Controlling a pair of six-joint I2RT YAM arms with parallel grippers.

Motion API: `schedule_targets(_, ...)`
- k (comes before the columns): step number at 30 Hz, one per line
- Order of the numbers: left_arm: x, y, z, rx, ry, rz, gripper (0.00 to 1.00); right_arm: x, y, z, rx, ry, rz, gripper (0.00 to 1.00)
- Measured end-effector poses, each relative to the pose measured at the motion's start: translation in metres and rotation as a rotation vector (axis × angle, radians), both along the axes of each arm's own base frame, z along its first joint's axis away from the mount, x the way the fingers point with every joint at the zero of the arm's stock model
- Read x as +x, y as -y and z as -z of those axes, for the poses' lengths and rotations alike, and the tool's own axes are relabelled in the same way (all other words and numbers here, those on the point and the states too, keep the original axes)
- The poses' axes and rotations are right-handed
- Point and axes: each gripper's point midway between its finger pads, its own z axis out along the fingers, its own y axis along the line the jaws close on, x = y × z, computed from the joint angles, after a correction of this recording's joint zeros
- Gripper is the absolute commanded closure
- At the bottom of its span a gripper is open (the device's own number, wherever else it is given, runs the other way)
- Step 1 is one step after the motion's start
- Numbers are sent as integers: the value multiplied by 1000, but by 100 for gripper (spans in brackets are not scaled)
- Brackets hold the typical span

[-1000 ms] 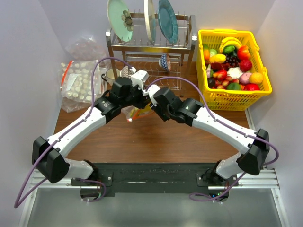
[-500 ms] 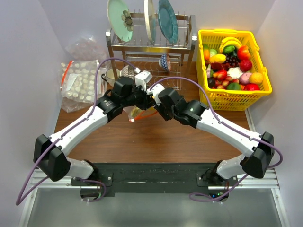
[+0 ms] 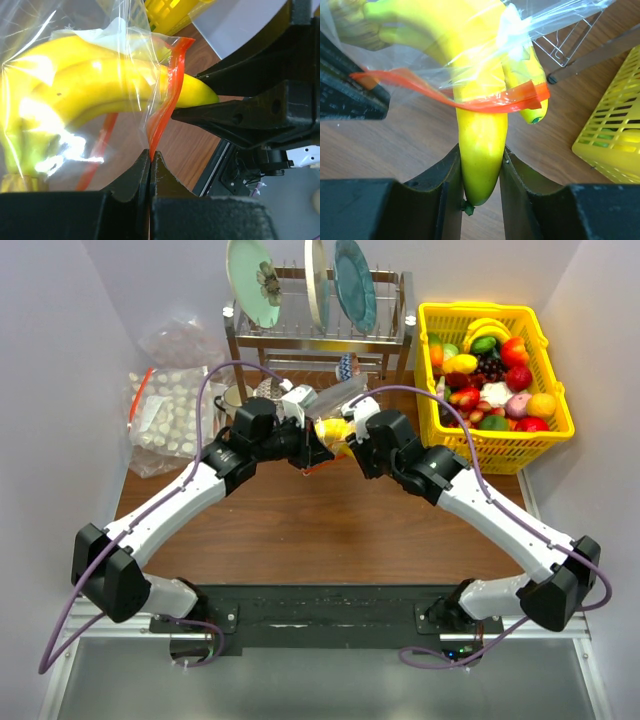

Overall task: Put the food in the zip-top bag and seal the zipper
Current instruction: Place the fake fruit in the zipper food storage bag.

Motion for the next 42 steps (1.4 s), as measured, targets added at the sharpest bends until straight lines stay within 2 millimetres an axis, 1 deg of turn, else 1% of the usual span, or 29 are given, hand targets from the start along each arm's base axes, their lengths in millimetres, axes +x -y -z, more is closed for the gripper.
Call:
schedule_targets(2,-1,1,-2,-10,-2,7,100,1,-1,0,15,-8,-3,80)
schedule_targets(6,-4,3,2,-21,-25,10,100,1,-11,10,24,-51,-32,80)
schedule_targets(9,-5,3,7,-27,-44,10,100,-1,-19,19,36,-89,-53,79)
schedule_targets(11,-5,4,8,-32,-53,11,100,-3,-24,23,50,-110,-61,75)
schedule_targets(15,-5,5,6,-44,-57,8,100,-4,-29,22,79,-120,-69,73)
schedule_targets(16,-3,4,6,-48,-59,3,100,-5,-30,22,85,-124,-73,68)
schedule_targets(17,-2,4,5,-54,-64,1,100,-5,-31,22,89,-126,-75,67)
schedule_targets(21,5,-1,5,-76,-89,-13,100,-8,-34,22,102,-139,-93,66)
schedule_targets(25,12,-7,9,-77,-106,-27,100,-13,-36,22,105,-160,-111,64)
schedule_targets(28,15,-7,18,-70,-134,-26,100,-16,-36,12,110,-164,-120,60)
schedule_targets(31,14,-4,26,-72,-174,-16,100,-17,-38,-1,125,-158,-132,61)
schedule_targets(33,12,-2,27,-83,-196,-7,100,-17,-38,-5,129,-155,-135,62)
schedule_targets(36,9,0,25,-100,-207,6,100,-19,-39,-2,125,-171,-141,62)
schedule_targets(39,8,1,24,-113,-218,11,100,-22,-40,5,114,-201,-149,58)
schedule_targets(42,9,-1,23,-127,-230,11,100,-24,-39,8,106,-218,-146,54)
